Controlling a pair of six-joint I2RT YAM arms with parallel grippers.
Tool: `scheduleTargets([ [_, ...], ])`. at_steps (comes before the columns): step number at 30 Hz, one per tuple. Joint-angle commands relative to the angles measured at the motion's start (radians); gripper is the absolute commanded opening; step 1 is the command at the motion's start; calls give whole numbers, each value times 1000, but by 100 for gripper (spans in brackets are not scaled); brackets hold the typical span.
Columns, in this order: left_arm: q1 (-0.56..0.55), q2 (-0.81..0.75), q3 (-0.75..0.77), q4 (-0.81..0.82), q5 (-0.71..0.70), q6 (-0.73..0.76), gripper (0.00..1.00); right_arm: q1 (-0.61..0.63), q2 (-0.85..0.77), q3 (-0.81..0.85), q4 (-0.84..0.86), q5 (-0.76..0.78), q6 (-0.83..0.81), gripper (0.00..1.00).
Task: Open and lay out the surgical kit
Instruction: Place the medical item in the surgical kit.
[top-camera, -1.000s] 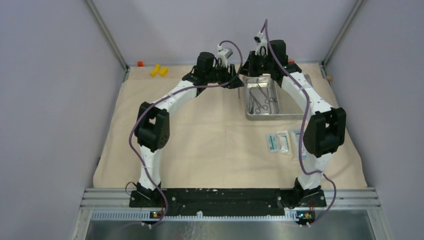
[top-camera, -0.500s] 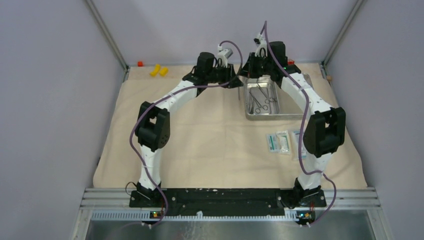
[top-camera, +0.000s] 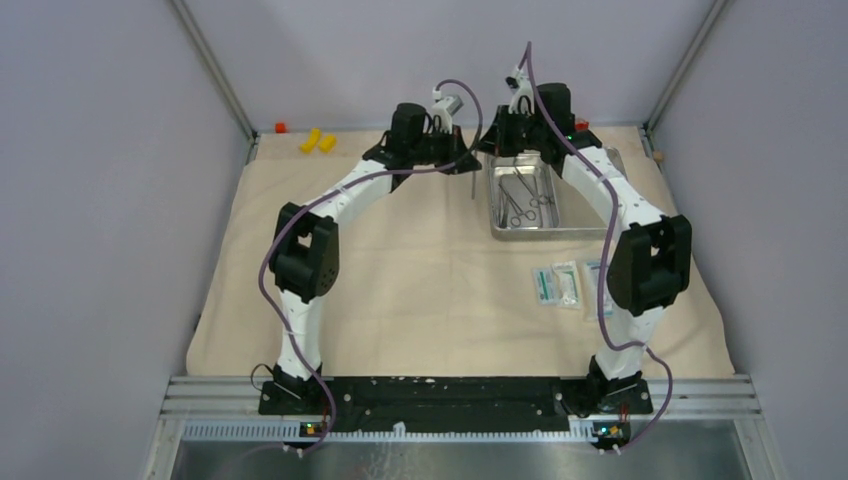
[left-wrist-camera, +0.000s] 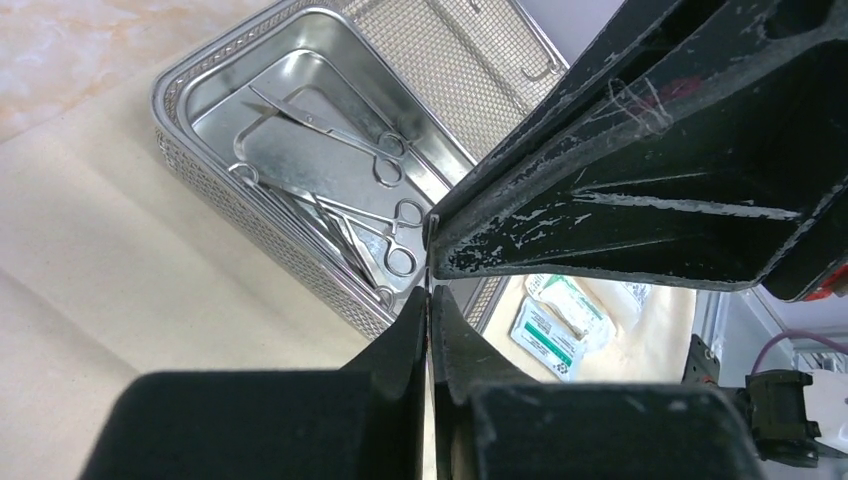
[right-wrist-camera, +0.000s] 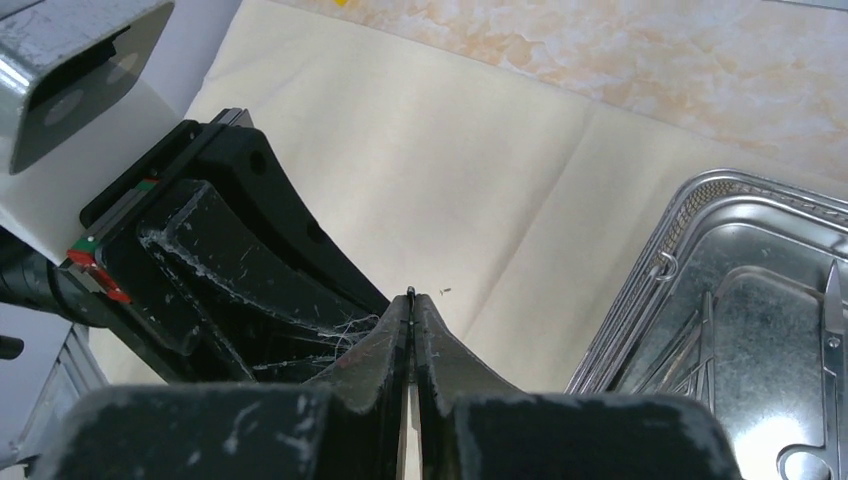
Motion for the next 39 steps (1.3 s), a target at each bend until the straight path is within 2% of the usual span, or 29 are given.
scheduleTargets([
  [1, 8, -71, -47, 48, 55, 9, 0, 21, -78, -28, 56, -73, -49, 6],
  [3, 26, -127, -131, 52, 78, 28, 0, 22, -106, -63, 83, -113, -72, 18],
  [5, 43, -201, -230, 52, 102, 61, 0, 22, -143, -116, 128, -158, -93, 36],
  [7, 62, -280, -344, 44, 134, 108, 0, 22, -179, -175, 167, -200, -115, 48],
  [9, 83, -361, -461, 7, 168, 191, 0, 21, -220, -234, 201, -233, -147, 53],
  [12, 131, -486, -633, -104, 210, 312, 0, 22, -259, -340, 238, -272, -198, 55],
  [16, 239, -565, -743, -287, 258, 441, 0, 21, -279, -446, 278, -285, -233, 55],
  [19, 323, -562, -758, -459, 265, 548, 0, 22, -261, -480, 297, -277, -233, 55],
  [27, 520, -438, -732, -684, 222, 761, 0, 22, -221, -486, 304, -268, -240, 54],
  [39, 687, -365, -699, -852, 114, 897, 1, 21, -179, -468, 287, -262, -254, 52],
])
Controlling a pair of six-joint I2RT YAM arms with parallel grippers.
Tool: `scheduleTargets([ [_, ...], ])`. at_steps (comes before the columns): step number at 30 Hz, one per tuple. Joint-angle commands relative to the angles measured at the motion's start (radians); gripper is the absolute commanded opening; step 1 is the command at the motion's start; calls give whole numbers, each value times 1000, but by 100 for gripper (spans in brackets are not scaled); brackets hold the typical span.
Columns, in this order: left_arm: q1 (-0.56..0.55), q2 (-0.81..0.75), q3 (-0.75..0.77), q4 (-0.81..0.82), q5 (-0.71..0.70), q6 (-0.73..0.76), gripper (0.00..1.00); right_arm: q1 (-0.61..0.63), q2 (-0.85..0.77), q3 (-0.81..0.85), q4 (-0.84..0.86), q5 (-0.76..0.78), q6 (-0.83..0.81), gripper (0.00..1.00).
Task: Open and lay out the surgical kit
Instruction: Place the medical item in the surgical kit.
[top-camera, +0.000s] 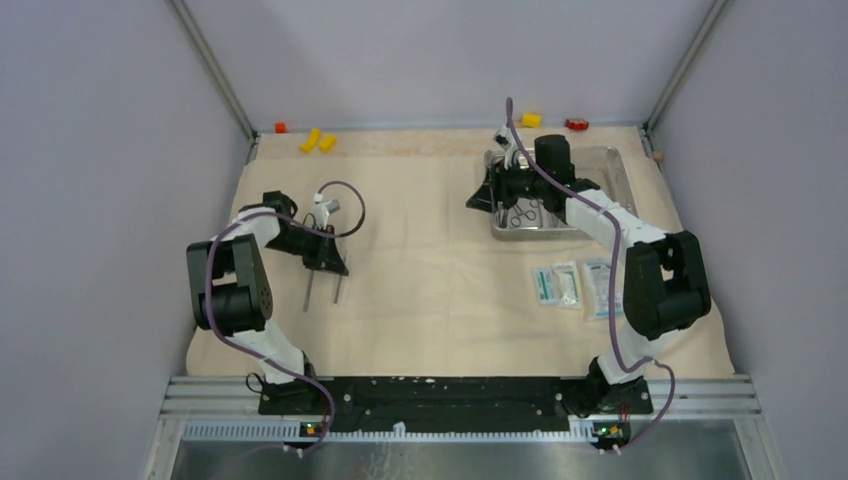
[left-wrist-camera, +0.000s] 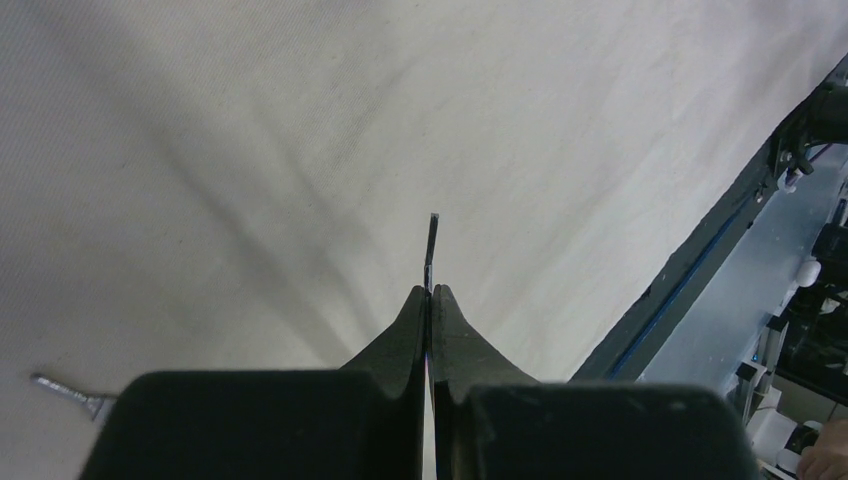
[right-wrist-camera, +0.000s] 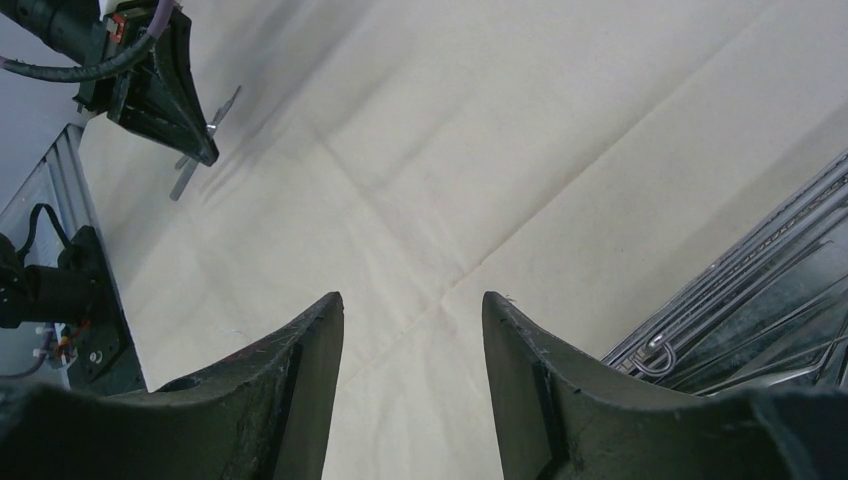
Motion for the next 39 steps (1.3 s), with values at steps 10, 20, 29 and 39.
scheduleTargets([
  [10, 112, 23, 11, -78, -76, 97, 1, 4, 7, 26, 24, -13, -37, 52],
  [20, 143, 70, 15, -62, -126, 52, 2, -3, 18, 30, 18, -14, -35, 51],
  [29, 149, 96, 17, -57, -148, 25, 3, -6, 29, 34, 12, -15, -35, 51],
  [39, 151, 124, 18, -65, -148, 5, 5, -8, 53, 41, 11, -27, -25, 49],
])
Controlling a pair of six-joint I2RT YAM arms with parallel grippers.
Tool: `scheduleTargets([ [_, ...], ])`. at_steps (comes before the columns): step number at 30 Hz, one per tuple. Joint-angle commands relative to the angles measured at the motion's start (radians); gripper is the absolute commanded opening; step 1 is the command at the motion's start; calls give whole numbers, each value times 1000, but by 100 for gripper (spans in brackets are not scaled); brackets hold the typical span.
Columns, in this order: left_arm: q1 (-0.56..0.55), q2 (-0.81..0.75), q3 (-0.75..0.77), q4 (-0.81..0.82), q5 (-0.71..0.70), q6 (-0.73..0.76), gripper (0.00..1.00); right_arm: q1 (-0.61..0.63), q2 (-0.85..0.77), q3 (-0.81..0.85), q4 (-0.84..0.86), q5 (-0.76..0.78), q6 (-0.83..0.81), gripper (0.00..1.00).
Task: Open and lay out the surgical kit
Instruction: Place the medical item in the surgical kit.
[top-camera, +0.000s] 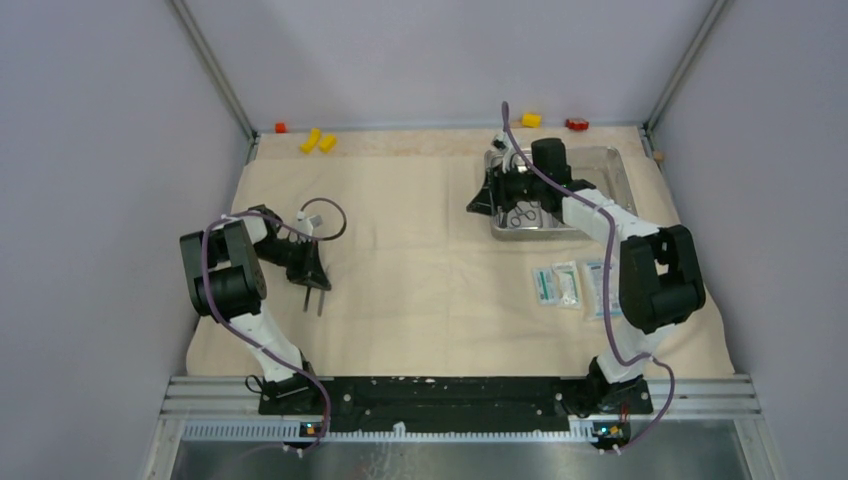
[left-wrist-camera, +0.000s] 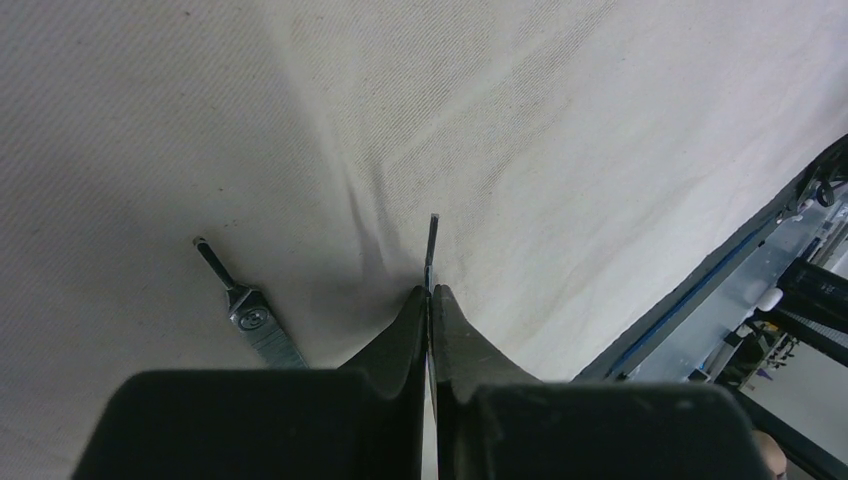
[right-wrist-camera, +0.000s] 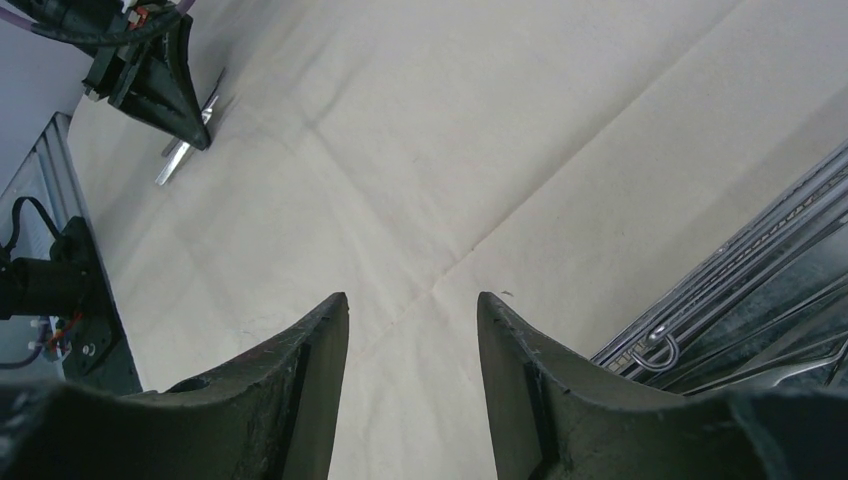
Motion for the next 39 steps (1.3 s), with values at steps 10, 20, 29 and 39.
scheduleTargets([
  [10, 15, -8, 8, 14, -48, -34, 10, -5, 14, 40, 25, -24, -8, 49],
  [20, 16, -26, -8, 28, -74, -40, 17, -5, 20, 41, 25, -24, -7, 48],
  [29, 17, -38, -7, 40, -94, -54, 16, -5, 21, 43, 24, -24, -8, 48],
  [39, 25, -65, -13, 46, -100, -64, 5, -5, 33, 45, 22, -22, -8, 48],
])
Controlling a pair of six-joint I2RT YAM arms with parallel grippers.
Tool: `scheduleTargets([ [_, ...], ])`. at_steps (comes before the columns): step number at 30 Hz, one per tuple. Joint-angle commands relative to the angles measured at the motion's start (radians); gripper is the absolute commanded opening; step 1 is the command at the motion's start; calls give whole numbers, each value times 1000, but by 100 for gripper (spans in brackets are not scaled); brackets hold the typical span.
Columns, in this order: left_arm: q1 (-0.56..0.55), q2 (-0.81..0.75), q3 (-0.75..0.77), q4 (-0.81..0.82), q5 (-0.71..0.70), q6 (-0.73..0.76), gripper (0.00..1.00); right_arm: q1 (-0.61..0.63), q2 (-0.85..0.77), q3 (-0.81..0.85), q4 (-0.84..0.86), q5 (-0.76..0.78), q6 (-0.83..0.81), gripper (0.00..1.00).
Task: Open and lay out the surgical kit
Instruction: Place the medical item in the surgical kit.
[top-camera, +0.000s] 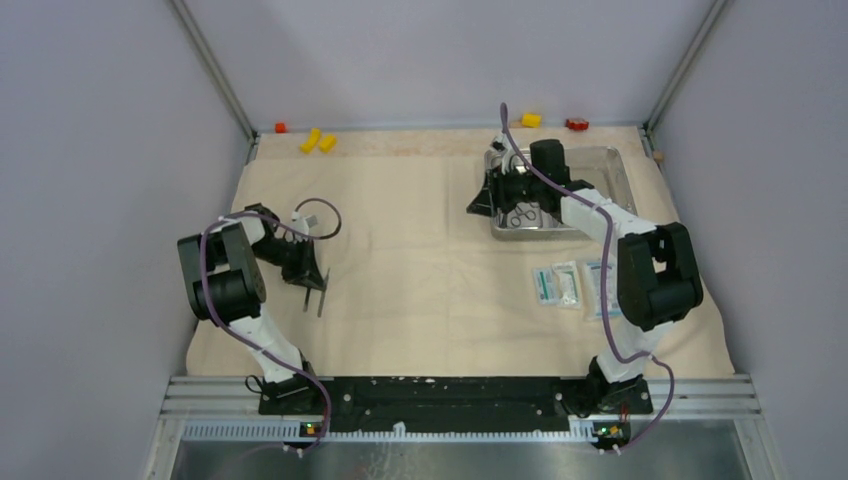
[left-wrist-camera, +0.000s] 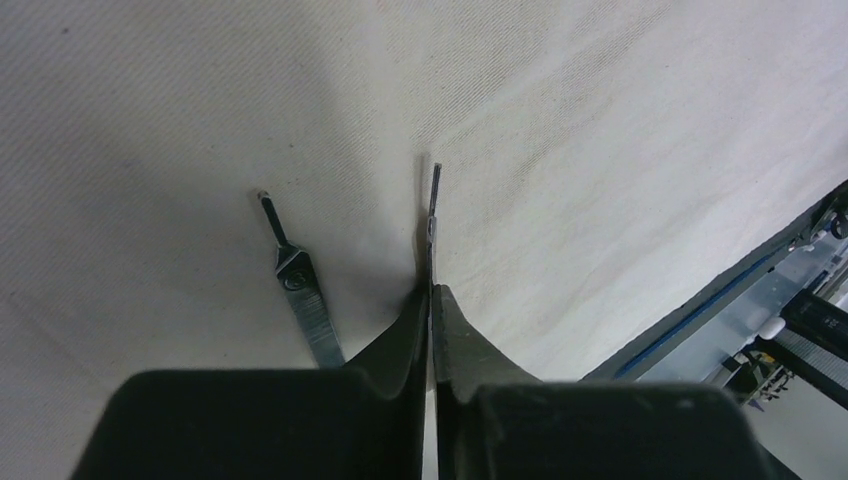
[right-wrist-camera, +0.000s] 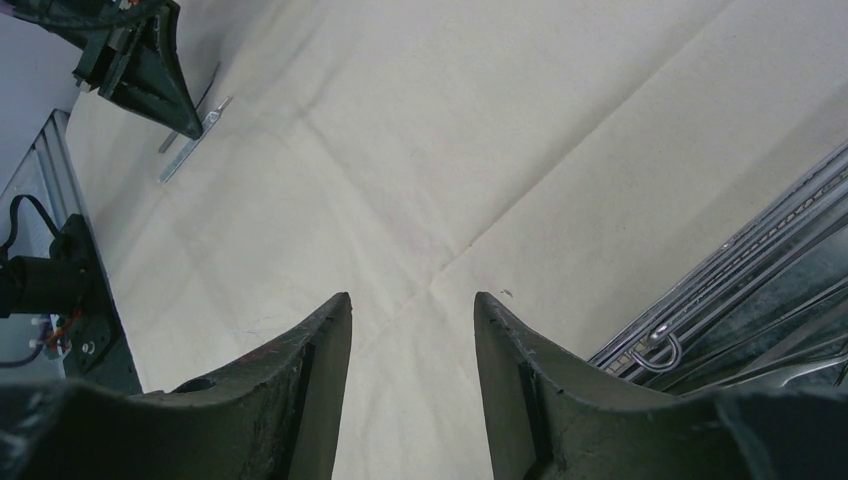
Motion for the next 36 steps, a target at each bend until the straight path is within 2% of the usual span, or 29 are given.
scheduleTargets([
  [1, 17, -45, -11, 34, -31, 7, 4, -3, 16, 45, 21, -18, -7, 48],
  [4, 22, -46, -8, 27, -27, 12, 1, -5, 19, 46, 21, -16, -8, 47],
  [8, 27, -47, -8, 25, -22, 9, 1, -4, 21, 47, 20, -15, -9, 47],
  [16, 26, -54, -16, 19, -25, 10, 11, -4, 23, 51, 16, -10, -10, 47],
  [26, 27, -141, -7, 17, -33, 21, 24, -4, -4, 67, -10, 47, -32, 47],
  [30, 27, -195, 6, 17, -26, 33, 29, -4, -34, 98, -54, 202, -55, 49],
  [36, 27, -299, 26, 93, 22, 44, 44, -12, -13, 232, -179, 498, -154, 54],
])
